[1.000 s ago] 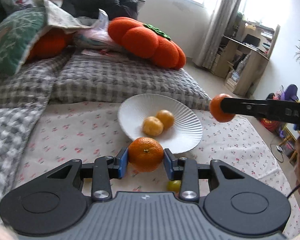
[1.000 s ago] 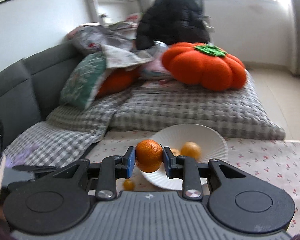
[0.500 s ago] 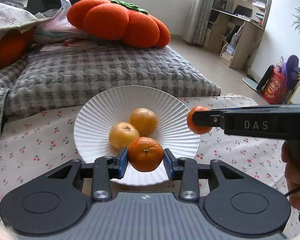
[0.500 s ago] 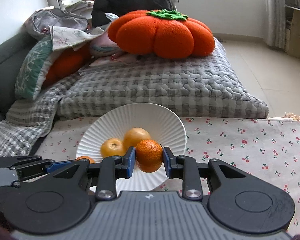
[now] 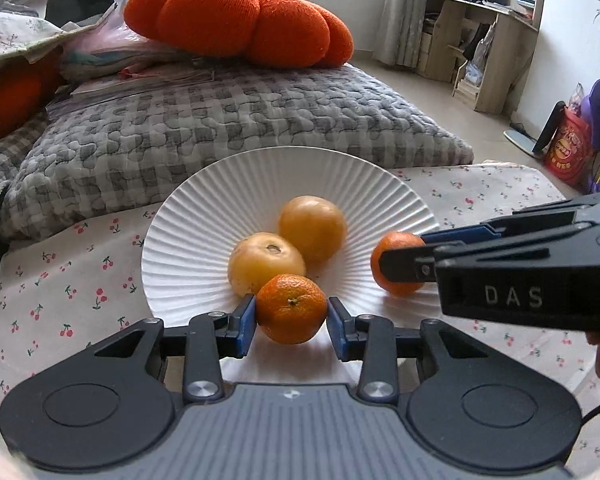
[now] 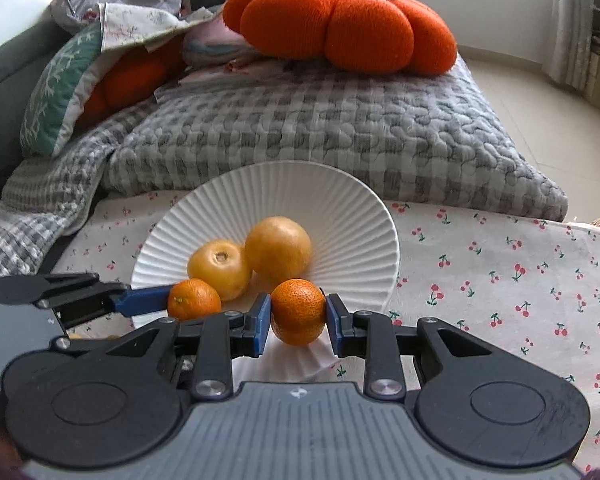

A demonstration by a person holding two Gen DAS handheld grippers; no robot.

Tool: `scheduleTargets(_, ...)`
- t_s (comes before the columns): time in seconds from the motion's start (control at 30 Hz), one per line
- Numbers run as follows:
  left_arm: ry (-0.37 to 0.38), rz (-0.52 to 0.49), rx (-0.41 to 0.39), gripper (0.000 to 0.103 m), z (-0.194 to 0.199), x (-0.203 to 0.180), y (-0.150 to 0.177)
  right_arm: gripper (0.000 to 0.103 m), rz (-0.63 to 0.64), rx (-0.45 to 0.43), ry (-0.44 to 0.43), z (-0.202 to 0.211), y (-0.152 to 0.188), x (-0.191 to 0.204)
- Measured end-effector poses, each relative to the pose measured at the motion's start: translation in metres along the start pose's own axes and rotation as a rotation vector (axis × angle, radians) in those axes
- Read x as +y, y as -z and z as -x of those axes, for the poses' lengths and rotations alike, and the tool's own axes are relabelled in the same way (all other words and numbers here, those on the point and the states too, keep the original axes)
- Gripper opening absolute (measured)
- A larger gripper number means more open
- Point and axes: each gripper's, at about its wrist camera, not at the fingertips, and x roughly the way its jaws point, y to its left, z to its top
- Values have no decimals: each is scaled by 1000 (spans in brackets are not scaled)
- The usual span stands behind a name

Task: Organize fruits
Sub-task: 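Carry both held mandarins up and over to the white plate, then lower both mandarins into the plate and open both tools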

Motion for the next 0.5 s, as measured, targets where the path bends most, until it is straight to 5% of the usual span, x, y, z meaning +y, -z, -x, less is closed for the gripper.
scheduleTargets(0.5,-32,-79,-18,27,-10,-6,0,27,5,-2,-26,-9,-1,5)
